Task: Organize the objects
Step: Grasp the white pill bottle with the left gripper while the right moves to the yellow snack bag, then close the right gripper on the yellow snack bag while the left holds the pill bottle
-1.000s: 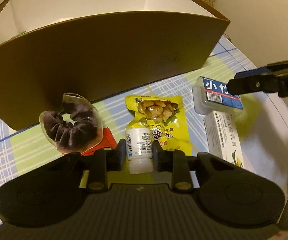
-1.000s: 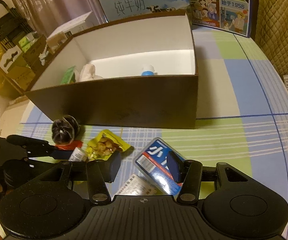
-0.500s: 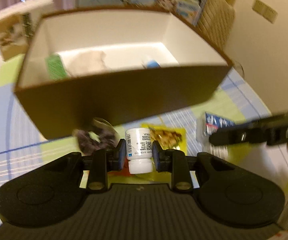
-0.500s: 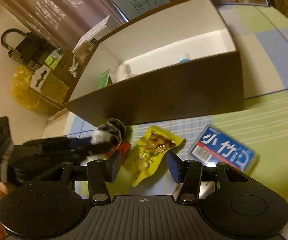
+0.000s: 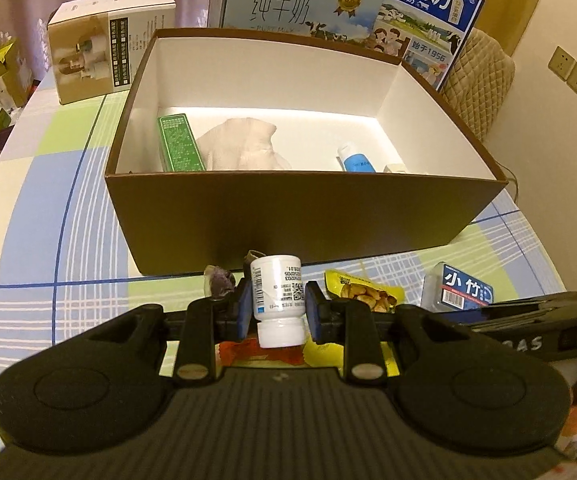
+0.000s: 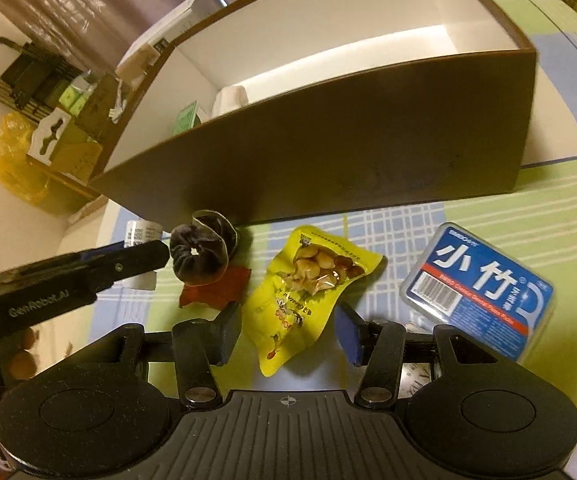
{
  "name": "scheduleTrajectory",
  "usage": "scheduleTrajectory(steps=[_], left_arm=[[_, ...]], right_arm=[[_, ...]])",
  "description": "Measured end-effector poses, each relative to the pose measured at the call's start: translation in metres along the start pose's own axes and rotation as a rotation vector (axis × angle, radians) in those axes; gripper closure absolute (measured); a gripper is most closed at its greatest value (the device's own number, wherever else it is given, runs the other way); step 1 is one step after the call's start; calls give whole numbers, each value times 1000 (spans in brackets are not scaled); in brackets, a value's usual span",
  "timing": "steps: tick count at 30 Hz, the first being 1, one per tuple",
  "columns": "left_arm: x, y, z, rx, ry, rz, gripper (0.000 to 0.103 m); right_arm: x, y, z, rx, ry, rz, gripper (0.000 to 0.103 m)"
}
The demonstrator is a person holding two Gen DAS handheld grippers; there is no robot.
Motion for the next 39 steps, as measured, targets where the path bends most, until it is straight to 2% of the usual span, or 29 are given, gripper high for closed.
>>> scheduleTrajectory(steps=[5,10,14,15,16,17,18,22,24,25,26,28,31,35,39], left_arm=[[2,2,-4,3,-10,0,80],[3,4,-4,10,-6,-5,80],[5,7,-3,11,0,-13,80],[5,8,-3,10,0,-15,80],[6,8,-4,11,0,-16,80],[6,8,-4,11,-2,-16,80],[6,7,-5,10,-3,-15,80],[6,8,-6,11,-3,-16,80],[7,8,-7,10,-3,-16,80],[7,8,-8,10,-4,-15,80],[7,7,-9,10,-6,-14,80],[7,7,-11,9,-13,-12,80],[8,7,-14,9,-19,-11,80],[8,7,-15,11,-21,-11,80],[8,8,-14,9,-20,-16,80]], right_arm=[[8,16,-4,13,-18,20,55],[9,27,-4,13,27,49,55],[12,33,-8,46,-7,74,56],[12,34,-9,54,-17,80,57],[12,35,-10,63,-23,86,64],[12,35,-10,75,-34,91,80],[11,36,-9,77,-44,88,84],[10,33,-9,76,-77,81,84],[10,28,-12,75,-89,82,82],[10,25,-13,73,-94,82,75],[10,23,-14,72,-96,88,59],[10,18,-13,80,-95,110,39],[7,16,-11,81,-92,122,38],[7,28,-5,70,-61,85,38],[10,35,-10,60,-120,106,42]])
Point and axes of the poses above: each gripper's, at about its wrist camera, not at the fingertips, and y roughly the way its jaws point, z to its right, x to its underside, the point moved 4 cm from there along y, roughly the way its jaws point, and after that the axes turned 9 degrees about y, right-handed, at the moved point
